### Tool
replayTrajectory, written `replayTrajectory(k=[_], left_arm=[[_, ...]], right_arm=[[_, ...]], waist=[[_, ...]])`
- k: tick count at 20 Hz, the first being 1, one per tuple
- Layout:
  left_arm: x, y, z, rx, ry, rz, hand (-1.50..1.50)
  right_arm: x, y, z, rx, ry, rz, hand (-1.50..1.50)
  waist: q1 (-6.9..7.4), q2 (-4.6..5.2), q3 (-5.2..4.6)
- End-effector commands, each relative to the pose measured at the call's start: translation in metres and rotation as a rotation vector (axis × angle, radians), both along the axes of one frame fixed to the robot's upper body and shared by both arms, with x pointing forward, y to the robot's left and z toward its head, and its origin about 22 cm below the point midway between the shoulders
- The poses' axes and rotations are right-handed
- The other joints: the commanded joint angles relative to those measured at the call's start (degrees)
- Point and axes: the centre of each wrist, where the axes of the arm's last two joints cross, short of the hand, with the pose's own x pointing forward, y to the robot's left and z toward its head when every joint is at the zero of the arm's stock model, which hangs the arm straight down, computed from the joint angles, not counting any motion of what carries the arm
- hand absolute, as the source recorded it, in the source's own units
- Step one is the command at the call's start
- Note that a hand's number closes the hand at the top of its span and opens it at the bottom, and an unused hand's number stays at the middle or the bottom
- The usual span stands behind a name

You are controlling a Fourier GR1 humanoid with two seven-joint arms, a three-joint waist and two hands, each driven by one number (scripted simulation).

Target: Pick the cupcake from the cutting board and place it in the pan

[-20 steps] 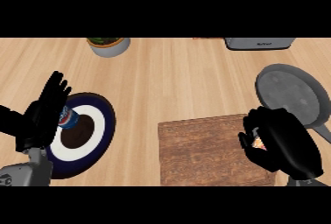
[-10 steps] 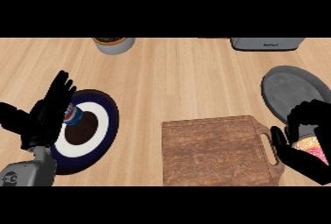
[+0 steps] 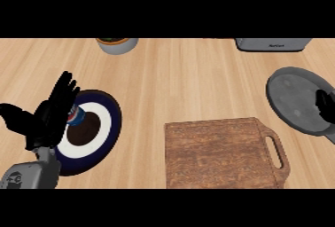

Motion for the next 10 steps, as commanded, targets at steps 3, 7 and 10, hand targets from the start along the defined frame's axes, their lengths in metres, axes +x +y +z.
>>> replayTrajectory(k=[3, 7, 10], left_arm=[[-0.002, -0.005, 0.005, -0.008, -0.003, -0.001, 0.0], [0.014, -0.002, -0.006, -0.012, -0.005, -0.01, 0.0], [0.007, -0.02, 0.003, 0.004, -0.011, -0.02, 0.0]], right_arm=[[0.017, -0.085, -0.013, 0.067, -0.048, -0.059, 1.5], [0.05, -0.101, -0.048, 0.059, -0.009, -0.033, 1.5], [0.077, -0.106, -0.045, 0.082, 0.005, 0.009, 1.5]], waist=[[0.19, 0.03, 0.06], [0.29, 0.27, 0.03], [0.85, 0.22, 0.06]])
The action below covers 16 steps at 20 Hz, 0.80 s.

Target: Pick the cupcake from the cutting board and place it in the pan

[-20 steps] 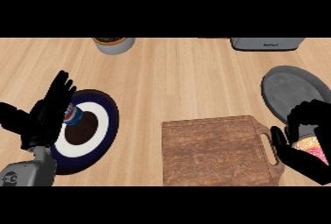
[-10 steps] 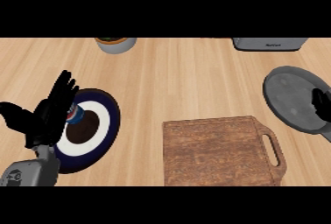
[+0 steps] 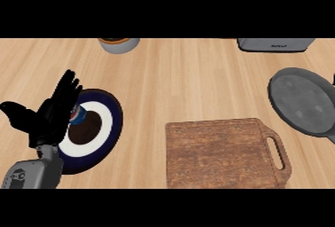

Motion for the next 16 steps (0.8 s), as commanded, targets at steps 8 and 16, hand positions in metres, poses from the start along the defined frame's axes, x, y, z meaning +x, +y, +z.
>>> replayTrajectory(k=[8, 16], left_arm=[[-0.006, -0.002, -0.005, 0.005, -0.02, -0.014, 0.0], [0.0, 0.001, 0.008, -0.022, -0.02, -0.048, 0.0]], right_arm=[[0.037, -0.02, -0.08, 0.01, 0.08, 0.1, 1.5], [0.035, -0.017, -0.117, 0.171, 0.291, -0.113, -1.5]], waist=[[1.07, 0.3, 0.05], [2.56, 0.92, 0.17]])
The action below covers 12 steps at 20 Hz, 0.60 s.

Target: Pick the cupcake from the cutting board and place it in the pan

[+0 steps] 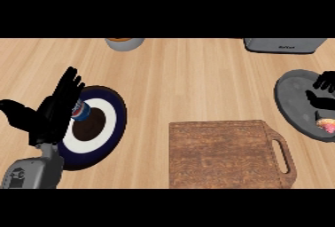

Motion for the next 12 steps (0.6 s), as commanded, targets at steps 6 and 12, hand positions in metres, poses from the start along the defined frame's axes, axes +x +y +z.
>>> replayTrajectory(k=[6, 12], left_arm=[[-0.004, 0.005, 0.001, 0.011, -0.009, -0.011, 0.0], [-0.009, -0.002, -0.004, 0.024, -0.004, 0.008, 0.0]], right_arm=[[-0.028, -0.031, -0.019, 0.135, 0.051, 0.03, -1.5], [-0.026, -0.051, 0.011, 0.448, -0.142, 0.026, -1.5]], waist=[[0.04, 0.12, 0.12], [-0.49, -0.21, 0.14]])
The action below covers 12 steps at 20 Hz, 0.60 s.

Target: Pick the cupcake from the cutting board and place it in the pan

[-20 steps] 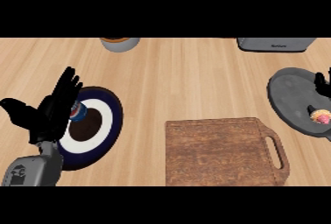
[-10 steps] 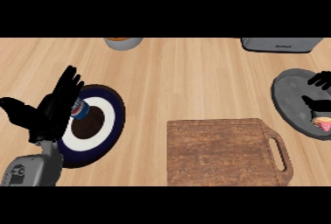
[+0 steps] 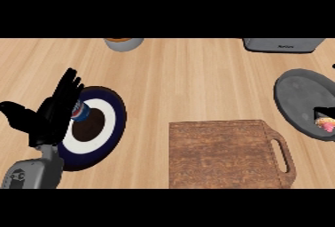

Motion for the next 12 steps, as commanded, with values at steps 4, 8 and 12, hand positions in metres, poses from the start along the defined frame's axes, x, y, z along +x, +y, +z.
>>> replayTrajectory(k=[4, 8, 12], left_arm=[[-0.003, -0.009, -0.007, 0.007, 0.02, 0.014, 0.0], [0.001, -0.002, 0.008, -0.001, -0.016, 0.022, 0.0], [-0.002, 0.014, 0.003, -0.004, 0.015, 0.029, 0.0]], right_arm=[[-0.033, -0.04, 0.009, 0.345, -0.104, -0.024, -1.5], [-0.081, -0.083, 0.024, 0.461, -0.139, 0.013, -1.5], [-0.11, -0.105, 0.032, 0.579, -0.179, 0.079, -1.5]], waist=[[-0.8, 0.0, 0.06], [-1.57, -0.11, 0.14], [-1.89, -0.17, 0.2]])
